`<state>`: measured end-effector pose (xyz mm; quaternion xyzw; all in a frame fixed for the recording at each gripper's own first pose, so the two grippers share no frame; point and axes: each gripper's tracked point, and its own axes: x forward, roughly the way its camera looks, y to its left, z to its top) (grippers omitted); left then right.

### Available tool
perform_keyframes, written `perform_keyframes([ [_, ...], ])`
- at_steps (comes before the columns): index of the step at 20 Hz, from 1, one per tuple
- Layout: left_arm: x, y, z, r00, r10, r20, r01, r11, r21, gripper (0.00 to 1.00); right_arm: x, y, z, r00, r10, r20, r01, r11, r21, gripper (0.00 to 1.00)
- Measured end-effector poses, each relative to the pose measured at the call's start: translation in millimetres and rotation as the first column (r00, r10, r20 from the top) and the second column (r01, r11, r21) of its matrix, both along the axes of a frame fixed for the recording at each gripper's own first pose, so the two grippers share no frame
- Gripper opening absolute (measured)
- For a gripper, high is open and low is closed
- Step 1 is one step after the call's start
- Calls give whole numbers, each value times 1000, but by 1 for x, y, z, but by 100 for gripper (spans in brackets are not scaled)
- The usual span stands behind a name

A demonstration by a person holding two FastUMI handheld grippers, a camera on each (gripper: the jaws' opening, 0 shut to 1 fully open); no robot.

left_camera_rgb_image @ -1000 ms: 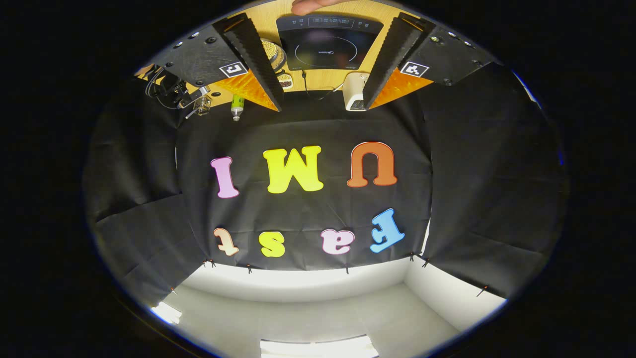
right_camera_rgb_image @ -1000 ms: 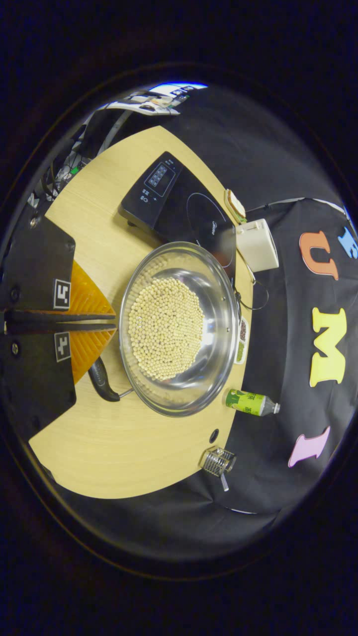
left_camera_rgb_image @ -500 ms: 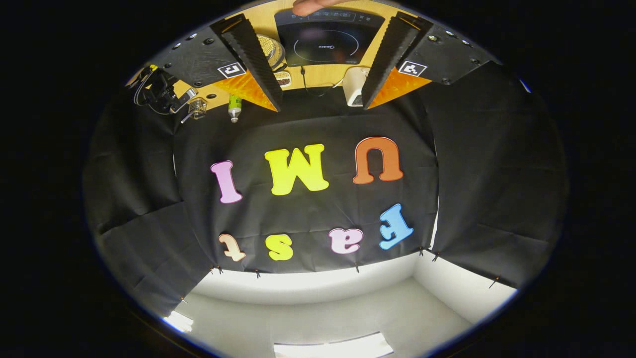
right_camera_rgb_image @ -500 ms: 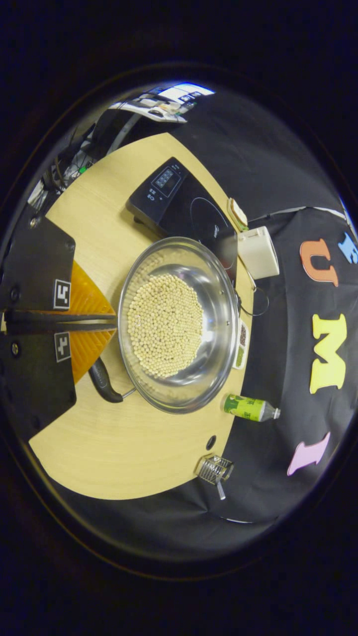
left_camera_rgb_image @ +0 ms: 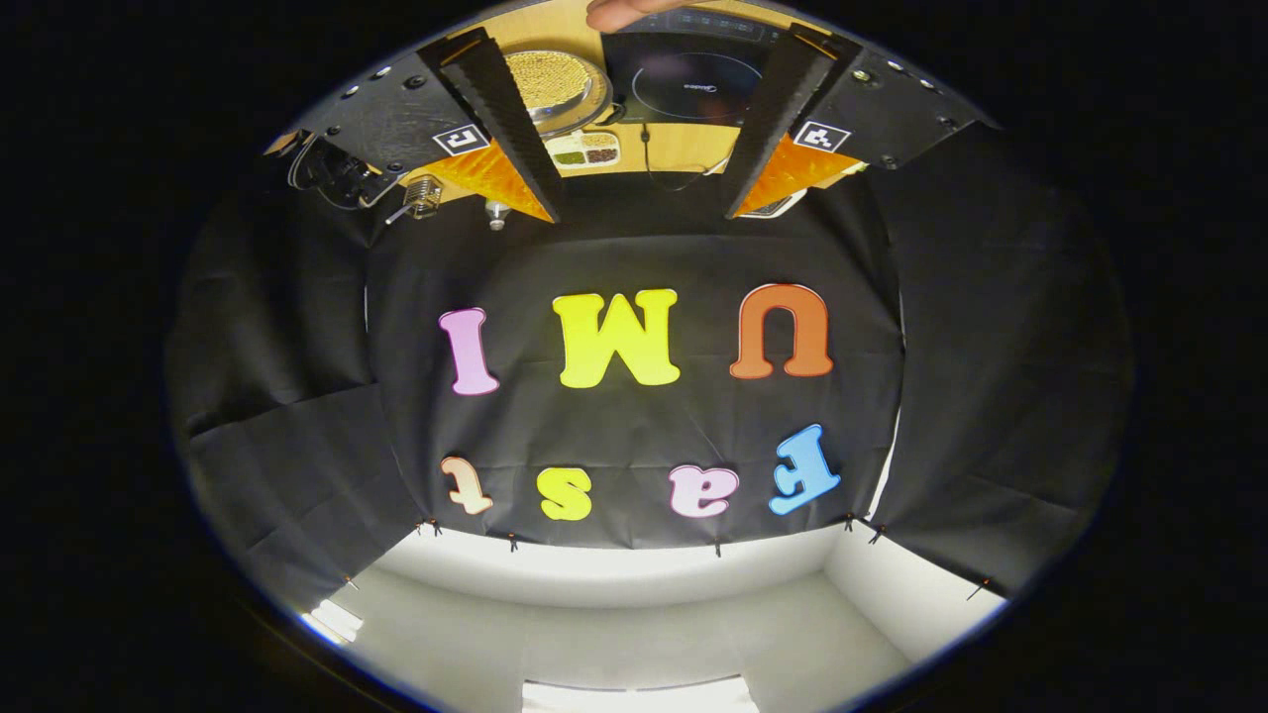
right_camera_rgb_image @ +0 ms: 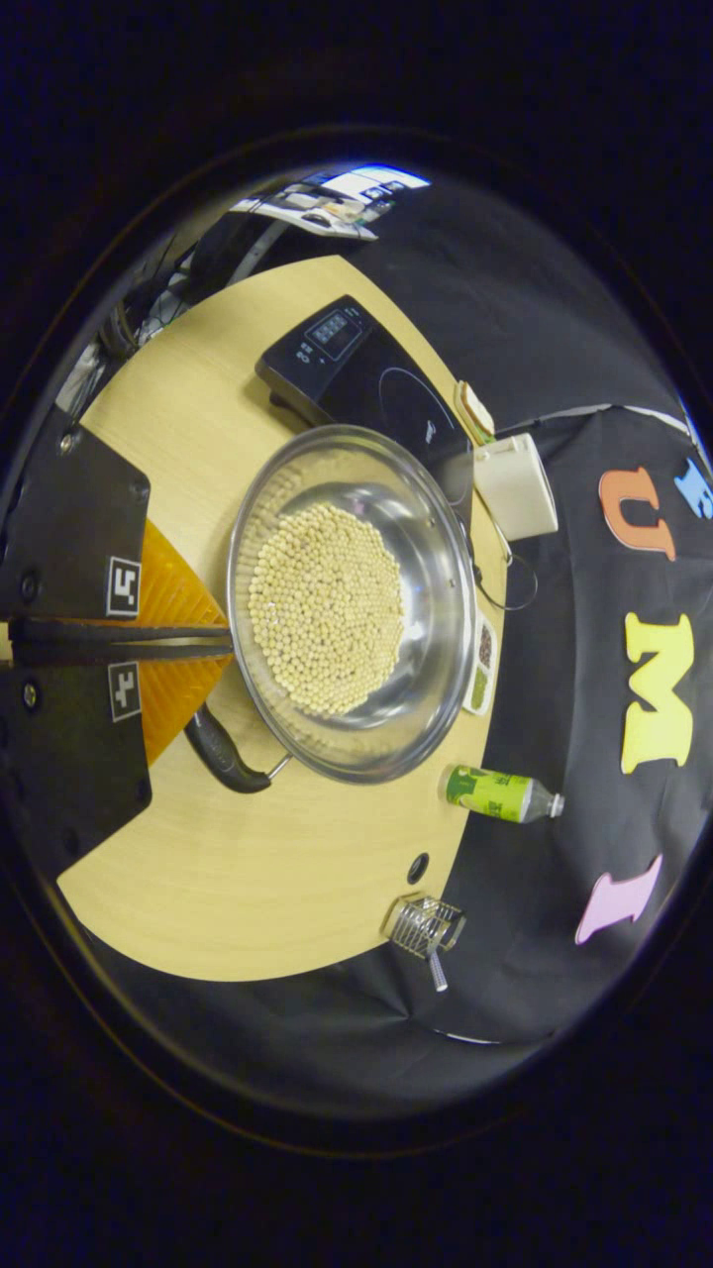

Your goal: First push the handle of the pot to place it horizontally, then grasp the pot with both hands and set it on the induction cooktop.

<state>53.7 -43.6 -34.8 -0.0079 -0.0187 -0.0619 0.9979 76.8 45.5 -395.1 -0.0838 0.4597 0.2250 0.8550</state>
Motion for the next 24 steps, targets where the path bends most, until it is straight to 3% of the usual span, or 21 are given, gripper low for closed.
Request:
perform_keyframes([
  [8,26,-2,-12,999,-20,-45,18,999,-41,95,36,-24,-9,999,-47,-11,46,999,-14,6],
  [12,42,4,-21,997,20,-73,-21,1000,-16,95,47,-33,-17,998,-64,-29,62,997,-40,4],
  [24,65,-1,-38,994,1,-105,-4,1000,-30,96,70,-44,-17,993,-107,-48,104,993,-55,1],
])
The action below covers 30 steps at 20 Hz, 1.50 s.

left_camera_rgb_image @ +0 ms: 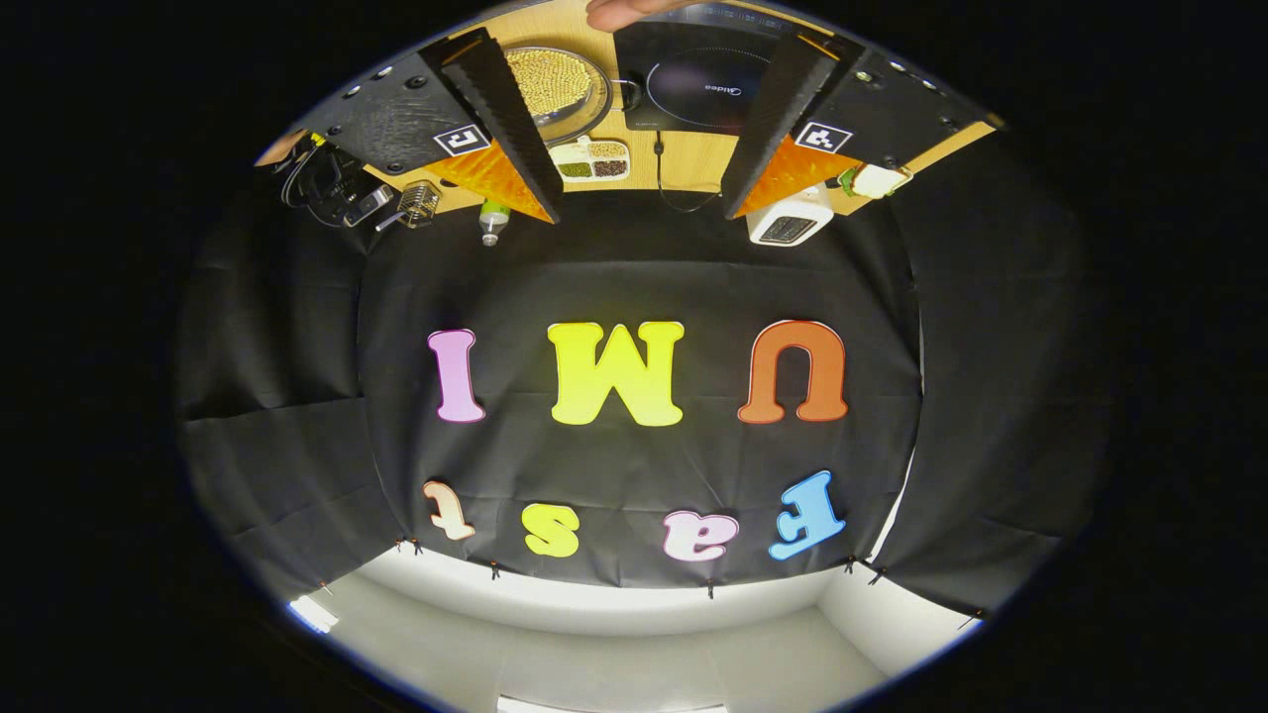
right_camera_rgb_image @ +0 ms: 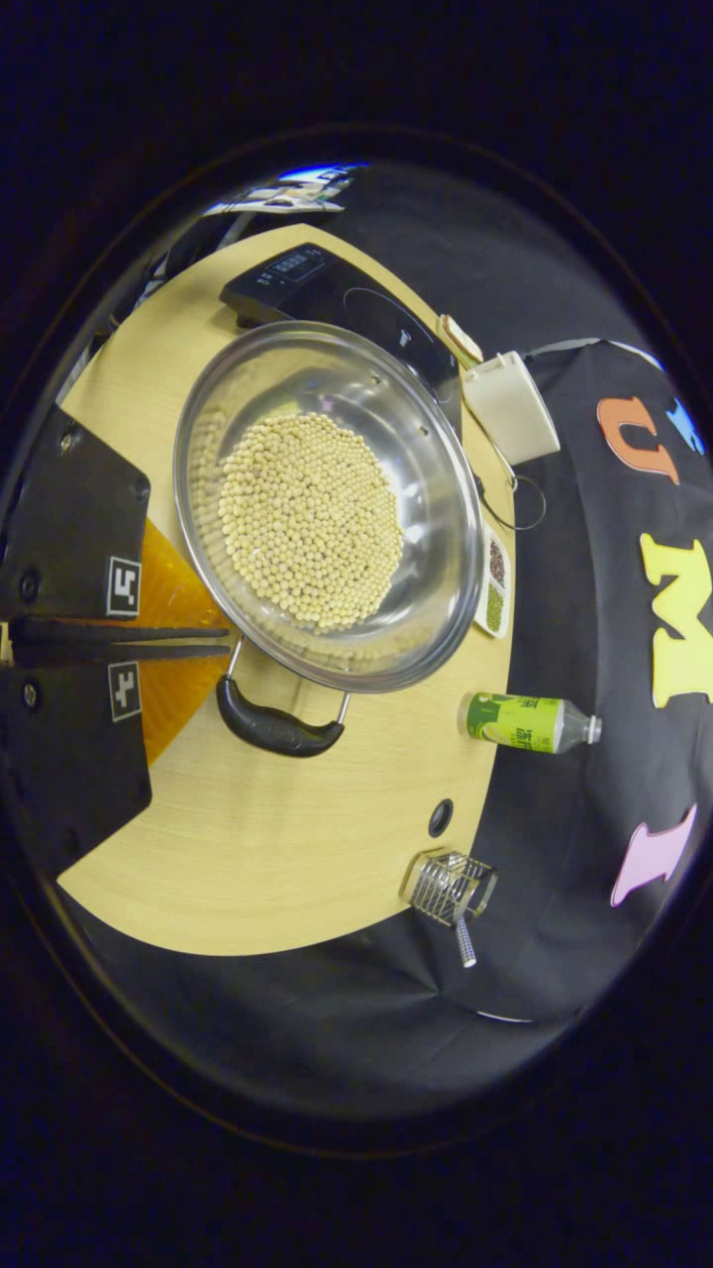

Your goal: First push the handle of the pot to place it horizontally, then grasp the pot with both hands and set it on the induction cooktop.

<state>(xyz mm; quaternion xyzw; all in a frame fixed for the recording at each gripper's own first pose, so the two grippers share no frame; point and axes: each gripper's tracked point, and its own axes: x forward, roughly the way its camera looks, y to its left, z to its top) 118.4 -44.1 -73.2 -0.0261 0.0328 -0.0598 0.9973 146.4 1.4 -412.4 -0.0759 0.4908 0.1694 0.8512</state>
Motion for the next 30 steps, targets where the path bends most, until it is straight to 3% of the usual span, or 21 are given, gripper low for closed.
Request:
perform_keyframes([
  [13,19,-6,-36,996,-19,-89,19,1000,-4,96,16,-9,9,999,-51,17,51,999,-7,1],
  [17,27,-13,-59,991,-35,-126,34,999,-14,96,31,-22,26,987,-69,143,71,997,-5,2],
  [21,39,-26,-93,978,-56,-202,50,998,-35,96,38,-24,57,954,-109,280,89,993,82,2],
  [23,43,-36,-109,969,-75,-234,67,997,-43,95,41,-27,69,935,-144,325,111,987,116,11],
  [25,45,-44,-129,957,-89,-276,81,996,-39,95,43,-29,79,920,-174,351,135,982,134,33],
  [26,47,-47,-138,950,-92,-297,85,996,-36,95,45,-26,83,914,-175,367,131,981,142,58],
  [28,52,-50,-154,936,-90,-340,84,996,-30,95,49,-23,89,903,-170,396,120,982,148,83],
  [30,53,-56,-171,922,-96,-376,91,995,-30,95,55,-25,91,888,-212,408,160,974,158,84],
])
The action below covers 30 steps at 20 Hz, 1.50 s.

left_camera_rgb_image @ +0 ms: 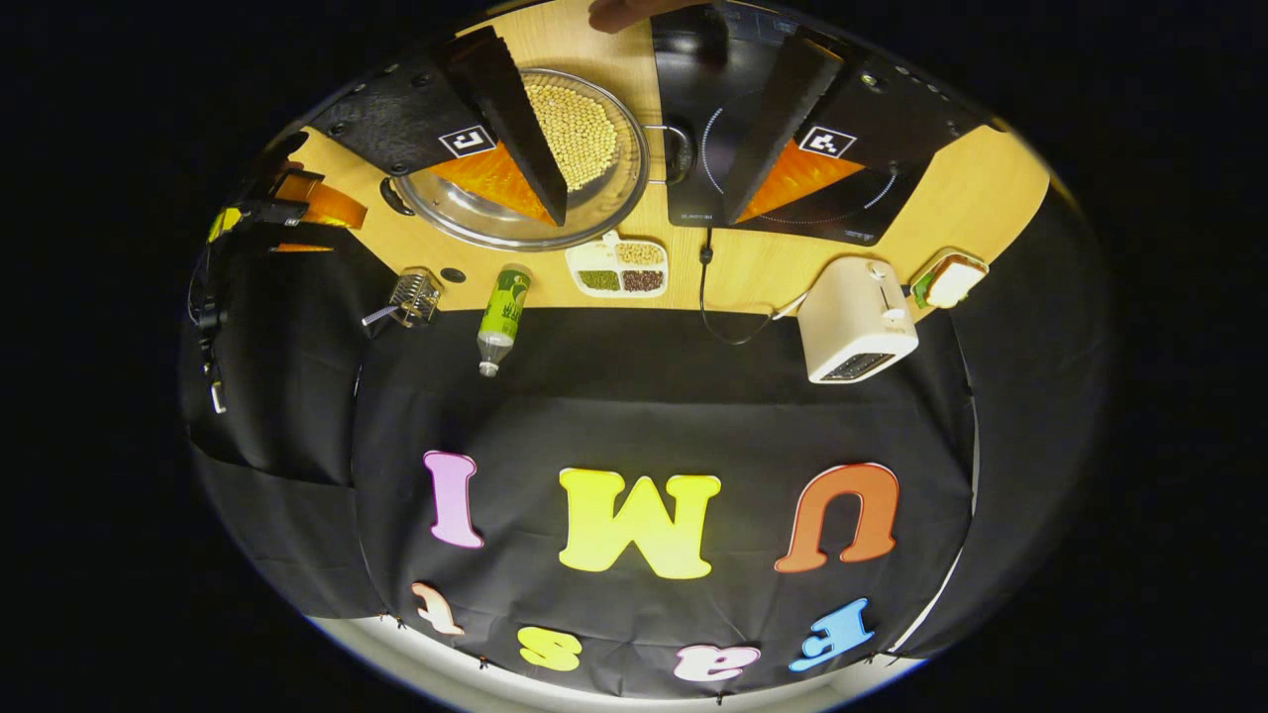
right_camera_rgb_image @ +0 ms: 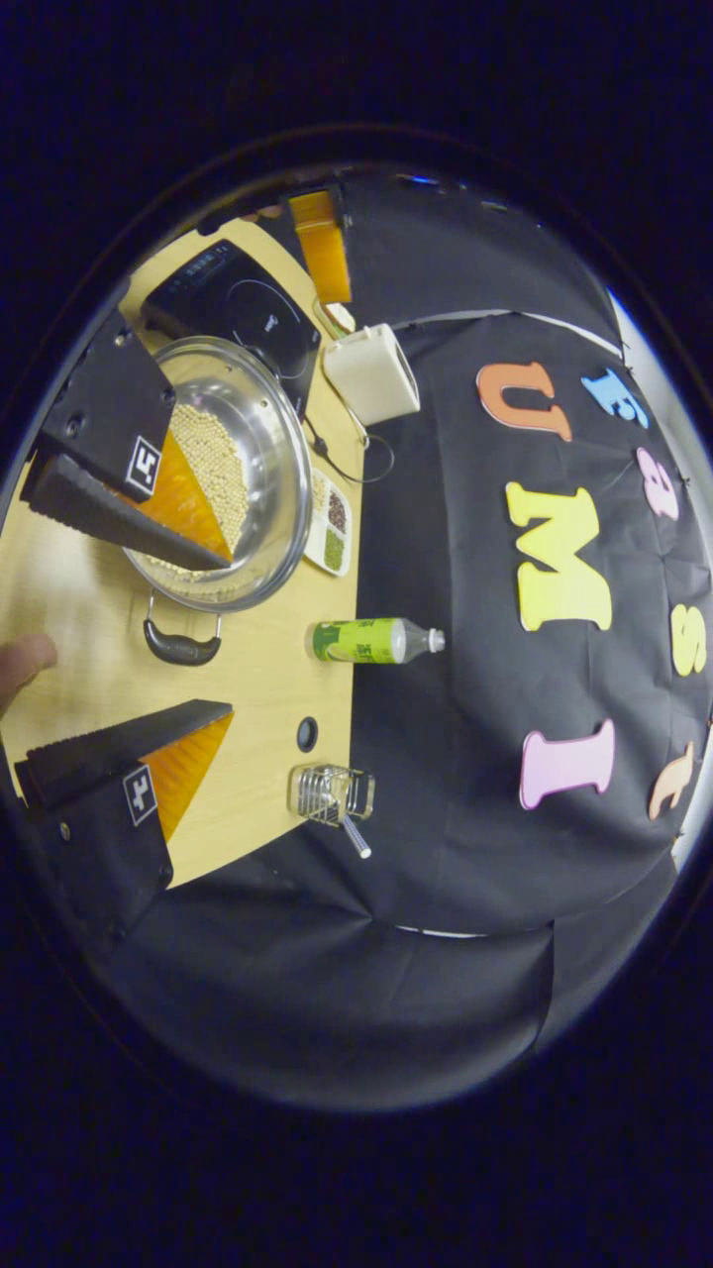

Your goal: First push the handle of the pot to place it horizontally, then grasp the pot with both hands and set it on the induction cooktop.

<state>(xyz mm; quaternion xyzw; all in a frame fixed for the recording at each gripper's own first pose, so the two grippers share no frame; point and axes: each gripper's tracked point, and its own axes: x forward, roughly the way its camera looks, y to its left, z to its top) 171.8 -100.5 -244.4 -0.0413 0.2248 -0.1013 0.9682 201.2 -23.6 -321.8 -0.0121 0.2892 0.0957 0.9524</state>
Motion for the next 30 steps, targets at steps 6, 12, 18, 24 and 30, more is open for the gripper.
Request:
perform_keyframes([
  [6,4,-11,-52,993,-18,-116,24,998,56,95,13,9,3,996,-93,11,92,994,64,98],
  [12,12,-5,-80,983,14,-185,4,996,93,95,28,21,-26,996,-86,-26,87,994,62,94],
  [18,17,-6,-106,968,8,-252,17,995,97,95,32,10,-54,993,-102,-53,102,995,2,94],
  [24,23,-2,-124,947,24,-322,16,992,121,85,29,13,-71,989,-99,-113,102,995,22,94],
  [30,25,1,-127,938,45,-343,-6,994,114,66,27,14,-80,985,-85,-148,87,996,11,83],
])
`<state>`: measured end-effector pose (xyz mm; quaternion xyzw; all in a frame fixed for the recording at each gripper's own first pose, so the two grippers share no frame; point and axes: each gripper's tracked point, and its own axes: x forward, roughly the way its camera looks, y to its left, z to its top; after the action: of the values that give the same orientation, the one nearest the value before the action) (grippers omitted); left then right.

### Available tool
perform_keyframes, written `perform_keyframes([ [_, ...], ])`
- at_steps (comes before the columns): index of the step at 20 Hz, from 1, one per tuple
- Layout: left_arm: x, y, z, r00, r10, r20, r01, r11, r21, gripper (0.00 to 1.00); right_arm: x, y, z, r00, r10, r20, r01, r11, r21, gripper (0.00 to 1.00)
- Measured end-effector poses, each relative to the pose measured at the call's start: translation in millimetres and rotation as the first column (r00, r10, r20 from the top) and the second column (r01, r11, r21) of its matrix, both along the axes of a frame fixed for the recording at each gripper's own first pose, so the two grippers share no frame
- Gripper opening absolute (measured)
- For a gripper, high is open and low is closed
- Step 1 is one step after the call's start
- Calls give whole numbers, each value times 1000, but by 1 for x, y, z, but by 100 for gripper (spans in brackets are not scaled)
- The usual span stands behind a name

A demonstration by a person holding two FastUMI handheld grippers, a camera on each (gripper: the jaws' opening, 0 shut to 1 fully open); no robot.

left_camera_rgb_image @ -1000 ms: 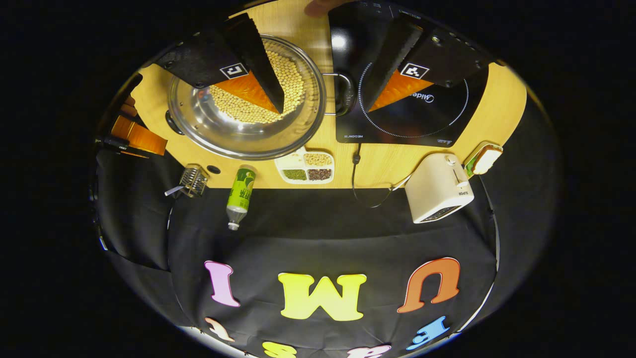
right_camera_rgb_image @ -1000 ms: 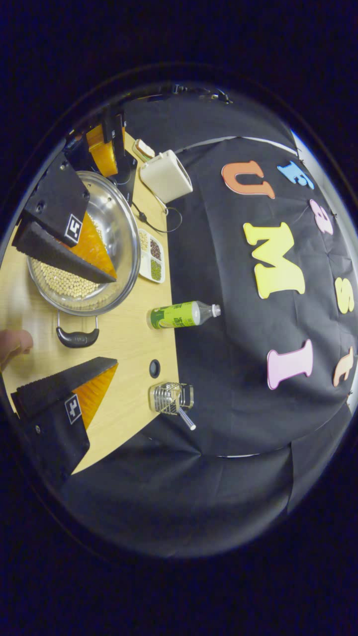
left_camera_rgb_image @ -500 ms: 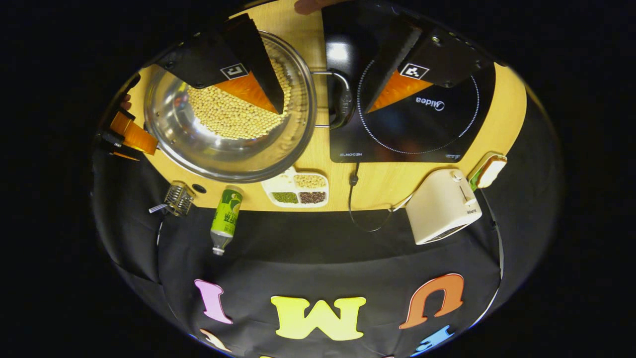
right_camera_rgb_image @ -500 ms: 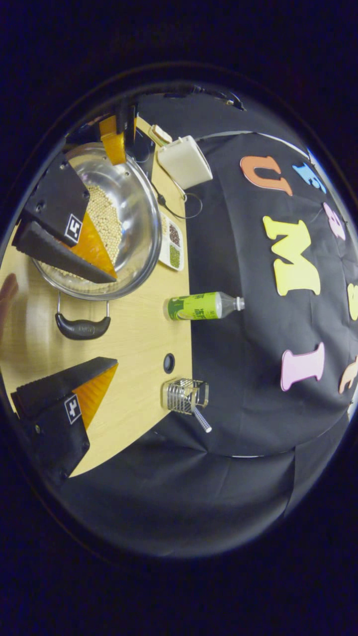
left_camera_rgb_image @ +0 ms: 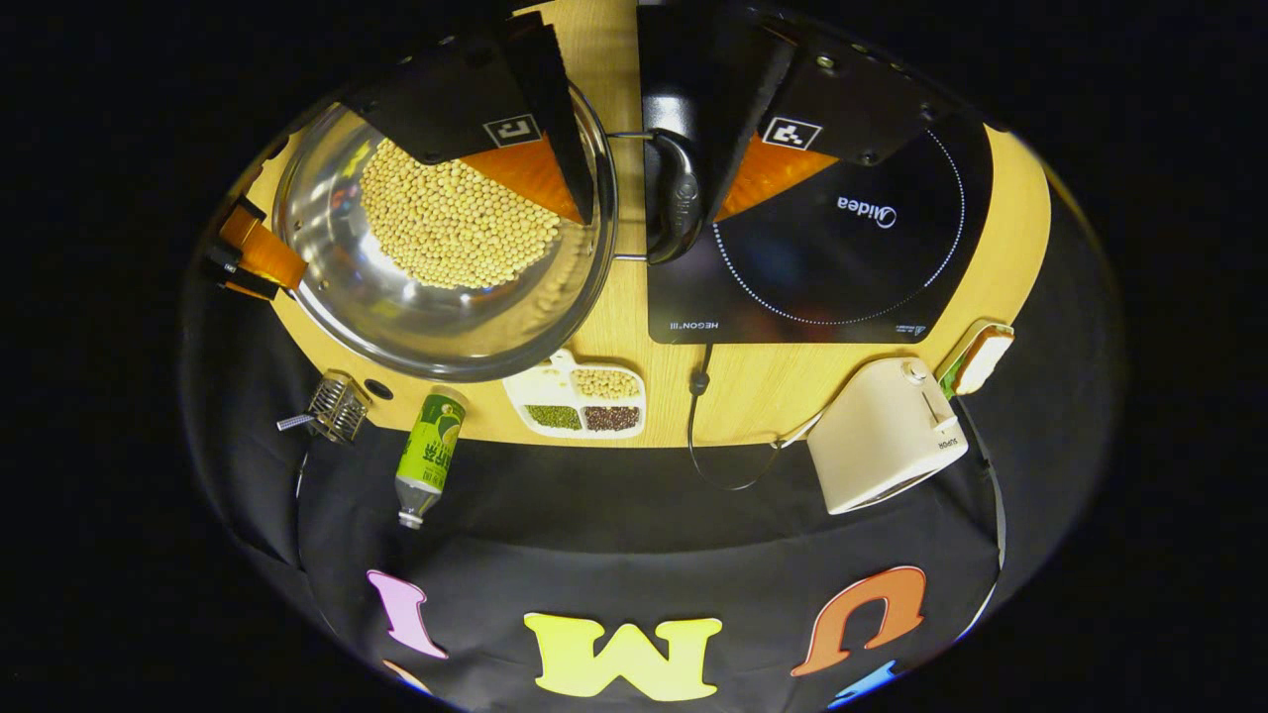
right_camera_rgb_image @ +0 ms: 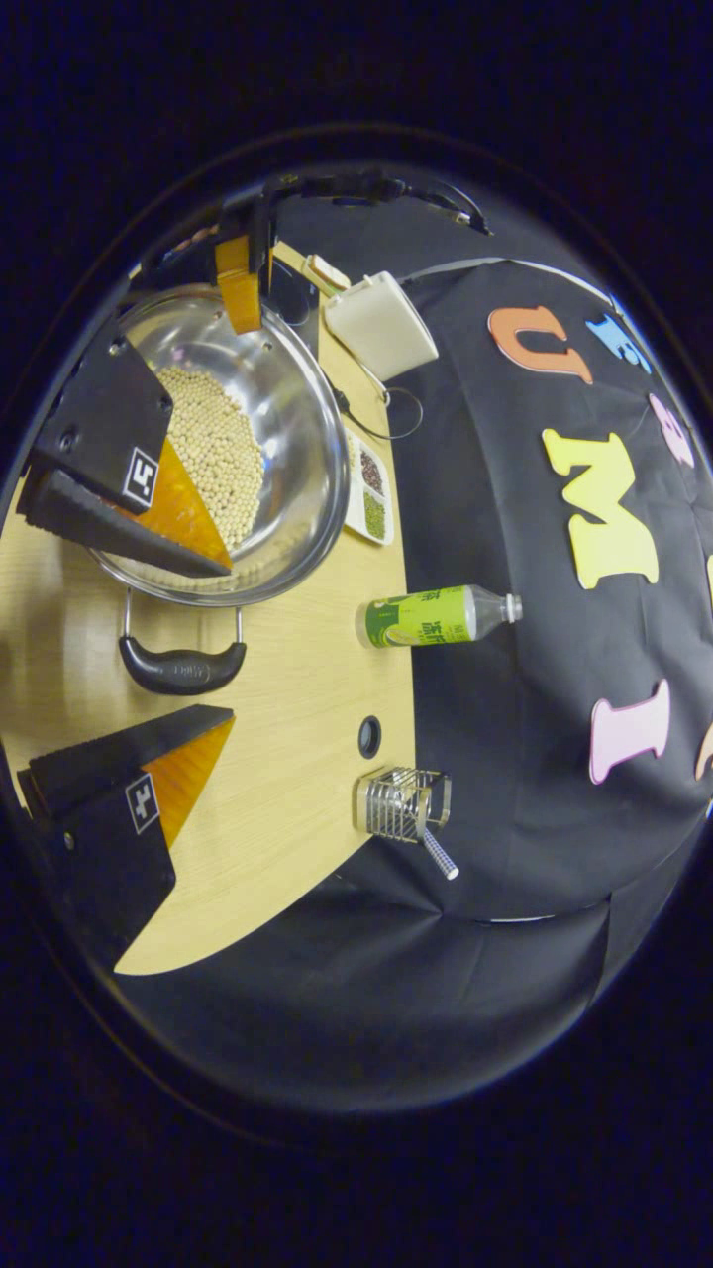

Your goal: First push the handle of the pot to place it horizontally, then grasp the pot with both hands and set it on the induction cooktop.

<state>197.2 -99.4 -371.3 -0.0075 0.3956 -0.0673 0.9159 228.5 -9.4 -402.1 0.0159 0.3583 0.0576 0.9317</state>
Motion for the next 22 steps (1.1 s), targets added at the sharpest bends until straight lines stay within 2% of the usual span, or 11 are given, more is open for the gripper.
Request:
perform_keyframes([
  [2,1,1,1,1000,7,0,-7,1000,-9,63,-1,2,-2,1000,1,-13,-1,1000,6,79],
  [3,1,2,-1,1000,7,-2,-7,1000,-6,63,-2,2,-4,1000,2,-24,-2,1000,8,71],
  [5,-2,3,1,1000,11,-10,-11,1000,-5,63,-3,4,-5,999,2,-35,-1,1000,10,71],
  [6,0,2,-1,1000,10,-16,-10,1000,-7,72,-1,2,-6,999,-5,-38,5,1000,-3,71],
  [7,-1,2,-1,1000,6,-21,-6,1000,-7,61,-1,1,-8,999,-10,-46,10,1000,-15,74],
  [10,1,3,-2,1000,-18,-26,19,1000,8,61,-4,1,-13,997,-7,-76,4,999,-36,67],
  [14,-1,2,-4,994,-54,-91,56,998,11,61,-5,1,-16,988,20,-155,-31,997,-66,69],
  [17,-2,2,-4,984,-79,-159,84,996,28,62,-5,2,-17,970,68,-234,-80,996,-43,68],
  [20,-1,3,-6,981,-64,-184,70,997,27,61,0,2,-17,965,104,-241,-112,994,-20,66],
  [21,-1,3,-3,981,-59,-186,65,997,28,72,0,3,-19,958,120,-260,-129,992,-16,66],
  [22,-3,3,-1,980,-54,-193,60,998,24,61,-1,3,-20,950,140,-278,-150,989,-14,66],
])
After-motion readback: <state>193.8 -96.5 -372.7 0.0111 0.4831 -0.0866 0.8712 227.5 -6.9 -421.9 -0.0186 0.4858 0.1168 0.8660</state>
